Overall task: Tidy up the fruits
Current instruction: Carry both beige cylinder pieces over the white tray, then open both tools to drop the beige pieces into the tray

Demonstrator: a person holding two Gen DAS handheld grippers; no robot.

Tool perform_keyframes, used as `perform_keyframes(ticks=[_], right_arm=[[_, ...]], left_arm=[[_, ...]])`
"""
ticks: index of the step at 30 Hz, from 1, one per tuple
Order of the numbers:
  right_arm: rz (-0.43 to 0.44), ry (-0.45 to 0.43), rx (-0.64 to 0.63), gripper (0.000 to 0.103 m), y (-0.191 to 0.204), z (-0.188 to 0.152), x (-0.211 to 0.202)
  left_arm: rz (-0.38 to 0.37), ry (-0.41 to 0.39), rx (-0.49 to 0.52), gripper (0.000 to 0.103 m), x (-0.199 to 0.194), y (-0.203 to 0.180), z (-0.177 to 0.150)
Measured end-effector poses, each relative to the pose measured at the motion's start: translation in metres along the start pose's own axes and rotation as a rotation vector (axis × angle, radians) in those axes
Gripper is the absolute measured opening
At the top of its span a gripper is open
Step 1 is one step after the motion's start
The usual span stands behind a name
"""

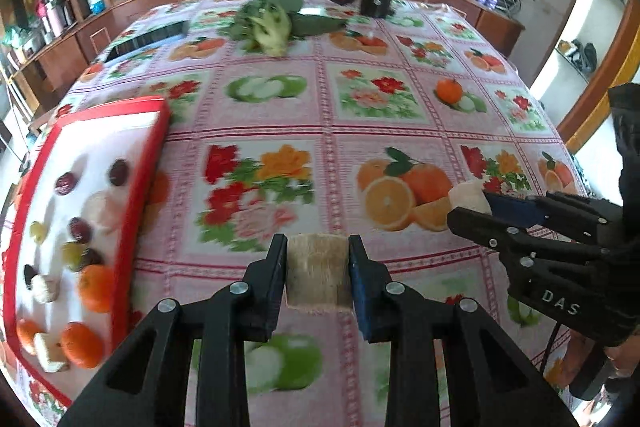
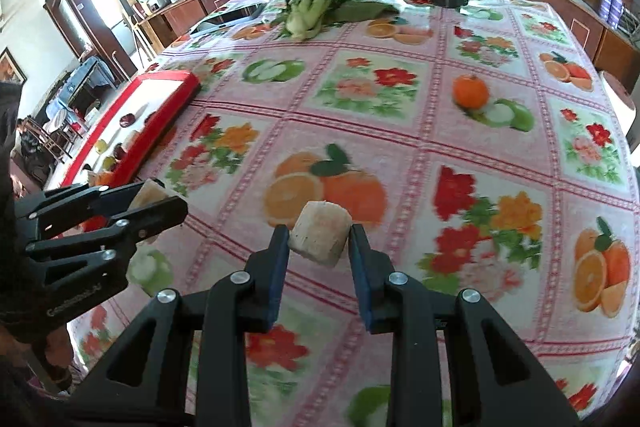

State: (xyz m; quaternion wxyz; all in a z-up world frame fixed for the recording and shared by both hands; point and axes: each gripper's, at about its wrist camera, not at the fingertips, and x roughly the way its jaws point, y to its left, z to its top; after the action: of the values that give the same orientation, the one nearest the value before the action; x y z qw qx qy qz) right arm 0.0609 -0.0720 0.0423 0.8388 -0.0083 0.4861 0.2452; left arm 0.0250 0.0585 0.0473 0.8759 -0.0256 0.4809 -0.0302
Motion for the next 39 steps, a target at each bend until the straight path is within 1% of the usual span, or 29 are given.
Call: perform_keyframes(ticks=[6,10,15,16,18,20,25,27,31,33,35,36,39], right_arm=[[0.016,0.011,0.009,0.032,0.039,0.014,0.008],[0.033,0.018,0.0,0.032,0.071,0.028,0.019],[0.069,0.022,-0.041,0.032,0.118,0.05,0.034],[0.078,0.022,-0.051,0.032,0.128,0.056,0.038],[0.105,0.026,-0.066,0.032,0.147,0.067,0.047],[0.128,0.03,-0.086,0.032,0.166,0.077,0.057],[0.156,0.055,-0.138,0.033,0.208,0.095,0.091],[0.173,0.07,-0.142,0.033,0.22,0.1,0.104],[0.171,0.098,-0.18,0.033,0.24,0.106,0.127],[0.162,0.111,-0.21,0.033,0.247,0.106,0.134],[0.14,0.123,-0.238,0.033,0.249,0.105,0.14],[0.133,0.132,-0.241,0.033,0.249,0.105,0.142],[0.119,0.147,-0.239,0.033,0.246,0.106,0.147]], left_arm=[[-0.02,-0.01,-0.034,0.029,-0.013,0.039,-0.002],[-0.017,-0.009,-0.082,0.029,-0.019,0.078,0.0],[0.031,-0.023,-0.131,0.029,-0.032,0.135,0.002],[0.05,-0.026,-0.148,0.029,-0.034,0.151,0.003],[0.072,-0.024,-0.167,0.029,-0.034,0.171,0.005],[0.099,-0.021,-0.186,0.029,-0.034,0.192,0.008],[0.126,-0.002,-0.227,0.029,-0.02,0.229,0.013],[0.13,0.013,-0.23,0.029,-0.013,0.238,0.014],[0.125,0.046,-0.239,0.029,0.002,0.251,0.014],[0.114,0.046,-0.234,0.029,0.005,0.253,0.014],[0.115,0.043,-0.218,0.029,0.004,0.252,0.015],[0.127,0.043,-0.206,0.029,0.005,0.25,0.015],[0.123,0.044,-0.195,0.03,0.006,0.25,0.015]])
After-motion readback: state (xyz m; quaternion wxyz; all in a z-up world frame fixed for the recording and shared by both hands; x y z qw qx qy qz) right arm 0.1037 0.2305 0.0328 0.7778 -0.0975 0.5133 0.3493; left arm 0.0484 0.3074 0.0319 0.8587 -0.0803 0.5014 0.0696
